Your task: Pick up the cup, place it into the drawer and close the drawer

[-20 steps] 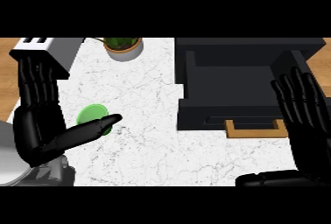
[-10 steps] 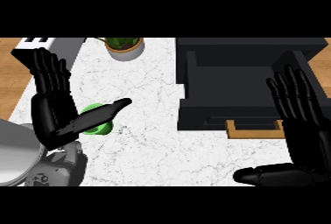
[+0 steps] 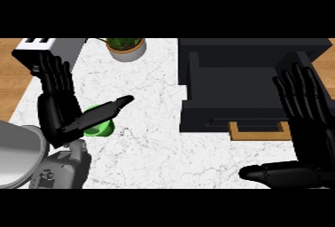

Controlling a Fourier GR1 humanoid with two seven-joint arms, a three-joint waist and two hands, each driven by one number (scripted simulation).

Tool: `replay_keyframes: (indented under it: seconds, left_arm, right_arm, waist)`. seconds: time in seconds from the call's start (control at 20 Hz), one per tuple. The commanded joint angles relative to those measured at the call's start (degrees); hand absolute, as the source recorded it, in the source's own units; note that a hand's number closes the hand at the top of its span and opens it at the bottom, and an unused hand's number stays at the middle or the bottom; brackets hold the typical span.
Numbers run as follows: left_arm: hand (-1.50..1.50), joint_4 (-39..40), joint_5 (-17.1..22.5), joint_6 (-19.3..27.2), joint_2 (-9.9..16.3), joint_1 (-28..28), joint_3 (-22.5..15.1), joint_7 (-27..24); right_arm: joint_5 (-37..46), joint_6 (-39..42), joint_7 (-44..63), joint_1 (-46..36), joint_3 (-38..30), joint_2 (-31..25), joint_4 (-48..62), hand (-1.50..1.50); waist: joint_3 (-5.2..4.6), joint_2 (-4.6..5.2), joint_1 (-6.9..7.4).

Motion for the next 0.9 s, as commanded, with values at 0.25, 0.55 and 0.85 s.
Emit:
replay_keyframes:
  seconds: [0.25, 0.55, 0.85]
  left_arm:
    - [-1.50, 3.0, 2.5, 4.6, -0.3, 4.7, -3.3, -3.7]
    - [-1.50, 4.8, 6.1, 3.2, -0.3, 11.7, -3.3, -10.4]
    - [-1.50, 6.0, 7.6, 1.1, 0.7, 11.9, 2.6, -10.6]
  right_arm:
    - [0.1, -1.2, 4.4, -3.4, -0.7, -0.3, -2.0, -1.50]
    - [-1.7, 1.8, 1.6, 3.0, -0.8, -0.3, -4.6, -1.50]
    - [-2.9, 1.7, 3.2, -3.0, -3.3, -1.5, 0.5, -1.50]
  waist:
    - [-0.02, 0.01, 0.03]
    - [-0.02, -0.04, -0.08]
    - [-0.01, -0.01, 0.18]
